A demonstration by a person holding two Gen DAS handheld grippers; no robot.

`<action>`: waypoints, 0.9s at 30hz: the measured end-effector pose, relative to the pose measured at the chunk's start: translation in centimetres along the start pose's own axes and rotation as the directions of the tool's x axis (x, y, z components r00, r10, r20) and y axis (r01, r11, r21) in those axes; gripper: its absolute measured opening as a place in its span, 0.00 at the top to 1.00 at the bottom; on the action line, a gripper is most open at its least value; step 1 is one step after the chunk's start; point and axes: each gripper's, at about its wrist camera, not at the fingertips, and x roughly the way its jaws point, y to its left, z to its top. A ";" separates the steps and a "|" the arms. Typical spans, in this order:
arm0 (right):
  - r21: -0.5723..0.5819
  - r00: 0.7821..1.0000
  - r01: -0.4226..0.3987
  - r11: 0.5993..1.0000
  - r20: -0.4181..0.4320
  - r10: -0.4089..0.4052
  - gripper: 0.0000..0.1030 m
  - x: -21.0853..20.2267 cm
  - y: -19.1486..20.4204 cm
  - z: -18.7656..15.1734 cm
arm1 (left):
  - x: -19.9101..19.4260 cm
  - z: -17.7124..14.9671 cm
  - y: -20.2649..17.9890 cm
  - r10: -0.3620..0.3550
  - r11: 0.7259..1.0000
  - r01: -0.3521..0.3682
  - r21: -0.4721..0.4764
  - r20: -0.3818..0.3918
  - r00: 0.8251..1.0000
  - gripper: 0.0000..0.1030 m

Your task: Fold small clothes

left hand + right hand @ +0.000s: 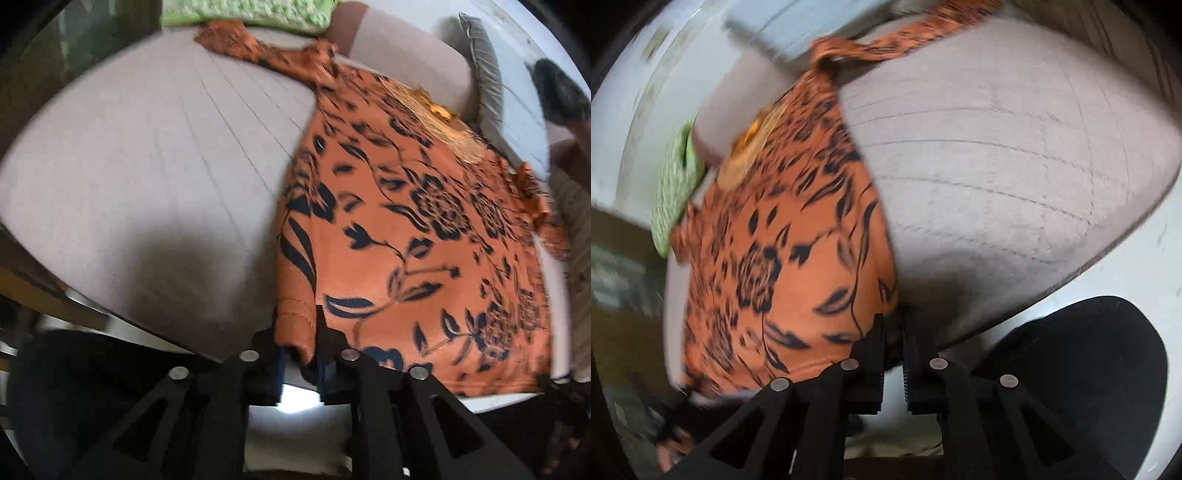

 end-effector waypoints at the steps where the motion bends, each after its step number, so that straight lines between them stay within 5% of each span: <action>1: -0.003 1.000 0.003 1.000 0.004 -0.003 0.91 -0.2 0.2 0.1 | -0.5 0.0 -0.3 0.012 1.000 -0.013 0.014 0.022 1.000 0.83; 4: 0.000 0.992 0.047 0.999 0.121 -0.047 0.90 -2.4 0.2 1.4 | -2.2 0.3 -1.0 0.032 0.999 -0.036 0.035 0.100 0.994 0.78; 8: -0.044 0.965 0.113 0.993 0.243 -0.099 0.76 -4.2 0.7 2.6 | -3.0 1.2 -1.9 0.091 0.990 -0.111 0.083 0.209 0.974 0.36; 10: -0.042 0.991 0.090 0.995 0.101 -0.085 0.29 -1.9 0.1 2.8 | 0.4 1.7 -2.2 0.178 0.973 -0.187 0.137 0.076 0.981 0.45; 11: -0.039 0.994 0.089 0.995 0.062 -0.087 0.32 -1.1 -0.1 3.2 | 2.2 1.5 -1.7 0.172 0.976 -0.167 0.137 -0.027 0.985 0.64; 13: -0.026 0.991 0.092 0.995 0.100 -0.089 0.33 -3.2 -0.2 3.9 | 1.5 2.2 -1.0 0.124 0.990 -0.124 0.070 -0.001 0.992 0.66; 15: 0.038 0.979 -0.014 0.999 0.205 0.006 0.32 -5.2 -0.2 5.6 | -0.1 3.2 -1.5 0.128 0.989 -0.134 0.069 0.093 0.987 0.66; 19: 0.044 0.910 -0.095 0.994 0.409 0.069 0.29 -7.6 -0.2 12.5 | -1.5 6.8 -4.5 0.075 0.990 -0.101 0.103 0.225 0.971 0.35; 21: 0.106 0.889 -0.141 0.984 0.451 0.079 0.29 -7.2 -1.8 16.9 | -0.7 8.4 -6.6 0.039 0.987 -0.075 0.141 0.245 0.969 0.35; 27: 0.312 0.892 -0.135 0.940 0.452 -0.022 0.31 0.3 -7.5 30.4 | 3.2 10.8 -12.4 -0.080 0.965 0.019 0.260 0.229 0.970 0.35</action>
